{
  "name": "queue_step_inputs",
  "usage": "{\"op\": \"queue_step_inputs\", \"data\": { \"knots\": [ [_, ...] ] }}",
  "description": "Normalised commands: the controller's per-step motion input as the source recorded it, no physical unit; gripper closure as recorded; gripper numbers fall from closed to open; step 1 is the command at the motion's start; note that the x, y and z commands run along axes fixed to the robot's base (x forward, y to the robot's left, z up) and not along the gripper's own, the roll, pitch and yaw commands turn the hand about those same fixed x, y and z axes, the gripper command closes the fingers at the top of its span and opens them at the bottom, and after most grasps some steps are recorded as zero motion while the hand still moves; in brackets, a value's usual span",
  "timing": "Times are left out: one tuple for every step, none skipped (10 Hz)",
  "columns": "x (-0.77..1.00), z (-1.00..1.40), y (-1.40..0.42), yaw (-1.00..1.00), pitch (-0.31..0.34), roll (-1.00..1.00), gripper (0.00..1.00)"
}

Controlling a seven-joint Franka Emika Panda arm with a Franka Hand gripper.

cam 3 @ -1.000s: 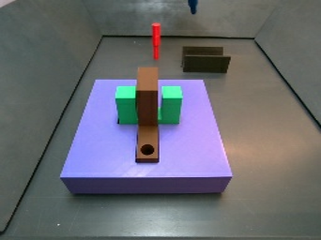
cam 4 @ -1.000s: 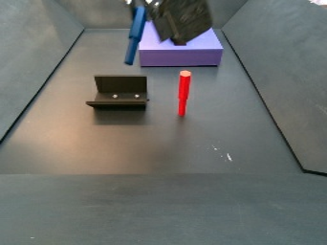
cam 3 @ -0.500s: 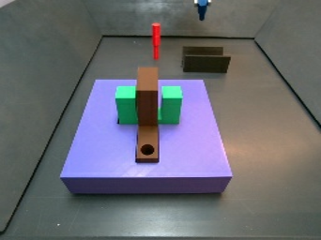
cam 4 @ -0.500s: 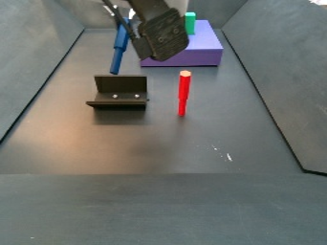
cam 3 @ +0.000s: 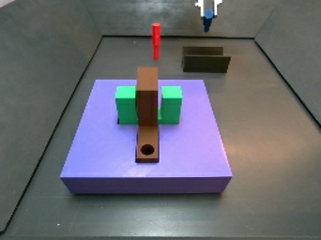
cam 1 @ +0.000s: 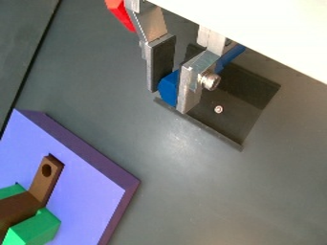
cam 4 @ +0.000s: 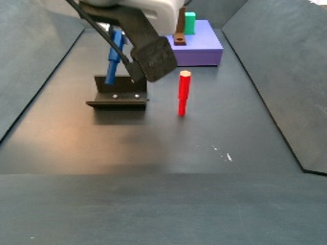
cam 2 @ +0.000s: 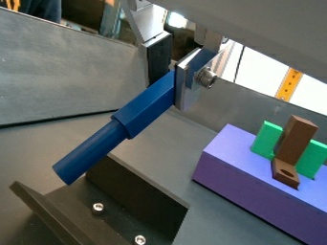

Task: Pick up the blue object. Move up. Place the blue object on the fixture. Regrasp the blue object. Move to above the board. Insert the blue object.
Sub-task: Place the blue object on the fixture.

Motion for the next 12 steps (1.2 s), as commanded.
{"op": "queue_step_inputs", "data": {
  "knots": [
    [0.12,-0.31,-0.06,0.10,-0.091,-0.05,1.00],
    [0.12,-0.33,-0.05,0.10,-0.091,-0.03,1.00],
    [0.13,-0.34,-0.05,0.09,-0.091,-0.04,1.00],
    [0.14,-0.33,-0.05,0.09,-0.086,-0.05,1.00],
    [0.14,-0.31,-0.04,0.09,-0.060,-0.03,1.00],
    [0.12,-0.26,0.00,0.08,-0.014,0.00,1.00],
    [0.00,0.00,0.00,0.02,0.000,0.00,1.00],
    [0.00,-0.04,0.00,0.00,0.000,0.00,1.00],
    [0.00,-0.28,0.00,0.00,-0.094,0.00,1.00],
    [0.00,-0.31,-0.06,0.05,-0.120,0.00,1.00],
    [0.00,-0.04,-0.15,0.19,-0.091,-0.26,1.00],
    [0.00,-0.15,-0.11,0.15,-0.114,-0.16,1.00]
  ]
}}
